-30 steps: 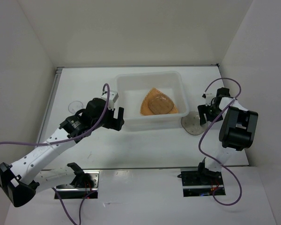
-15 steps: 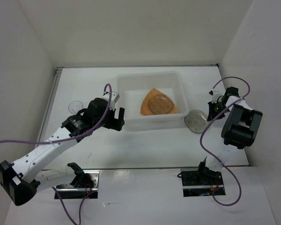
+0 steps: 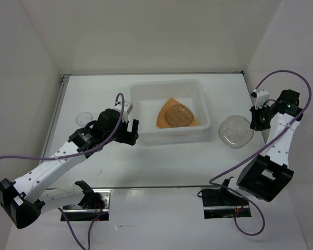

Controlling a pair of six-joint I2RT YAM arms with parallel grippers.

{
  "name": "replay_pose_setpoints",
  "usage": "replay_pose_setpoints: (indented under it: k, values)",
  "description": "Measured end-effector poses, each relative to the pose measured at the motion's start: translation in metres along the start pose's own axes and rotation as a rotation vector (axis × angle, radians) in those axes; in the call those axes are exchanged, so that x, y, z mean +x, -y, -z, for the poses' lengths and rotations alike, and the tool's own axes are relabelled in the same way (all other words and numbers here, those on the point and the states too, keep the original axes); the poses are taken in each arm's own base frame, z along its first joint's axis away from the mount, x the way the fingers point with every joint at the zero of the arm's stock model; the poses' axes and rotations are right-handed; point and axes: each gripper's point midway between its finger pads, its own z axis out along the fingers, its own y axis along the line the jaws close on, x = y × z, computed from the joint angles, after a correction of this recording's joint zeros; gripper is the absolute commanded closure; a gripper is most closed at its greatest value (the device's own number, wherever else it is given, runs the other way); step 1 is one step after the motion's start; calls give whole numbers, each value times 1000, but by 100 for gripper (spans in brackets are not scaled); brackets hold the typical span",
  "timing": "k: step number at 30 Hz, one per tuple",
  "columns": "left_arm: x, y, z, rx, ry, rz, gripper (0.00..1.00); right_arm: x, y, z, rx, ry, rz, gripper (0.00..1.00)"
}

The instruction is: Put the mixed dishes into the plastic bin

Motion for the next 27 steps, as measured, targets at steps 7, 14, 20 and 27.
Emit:
replay_pose_setpoints:
  k: [7,14,20,27]
  values:
    - [0,-1,0,-4,1,0,1,-51,-24,58,-50,121,74,100]
    - [-1,-3,0,-16,5,0,1,-135,-110,90,-224,273,216,100]
    - [-2,-5,0,-29,9,3,1,-184,-127,87,-327,329,213,100]
    - [-2,-7,0,-41,13,4,1,-209,-160,32,-447,240,241,100]
